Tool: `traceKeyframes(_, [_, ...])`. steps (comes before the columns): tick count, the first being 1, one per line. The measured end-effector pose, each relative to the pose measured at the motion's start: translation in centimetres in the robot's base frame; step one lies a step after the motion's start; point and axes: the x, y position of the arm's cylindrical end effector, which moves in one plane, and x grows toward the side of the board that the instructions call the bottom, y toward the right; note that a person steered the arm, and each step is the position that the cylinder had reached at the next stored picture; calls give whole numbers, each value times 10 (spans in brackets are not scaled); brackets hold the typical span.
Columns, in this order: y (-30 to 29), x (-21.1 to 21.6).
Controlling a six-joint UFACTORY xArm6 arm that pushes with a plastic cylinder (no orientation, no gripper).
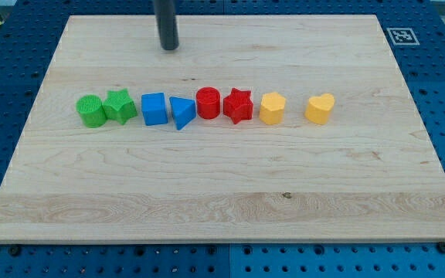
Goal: Move your arm towards bottom left
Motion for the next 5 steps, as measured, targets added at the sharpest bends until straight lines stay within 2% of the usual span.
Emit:
traceKeyframes(1, [-90,-4])
traceKeyframes(2, [-112,1])
traceKeyframes(3, [-166,5])
traceKeyframes(4, [-190,18])
traceKeyframes(5, [-189,41])
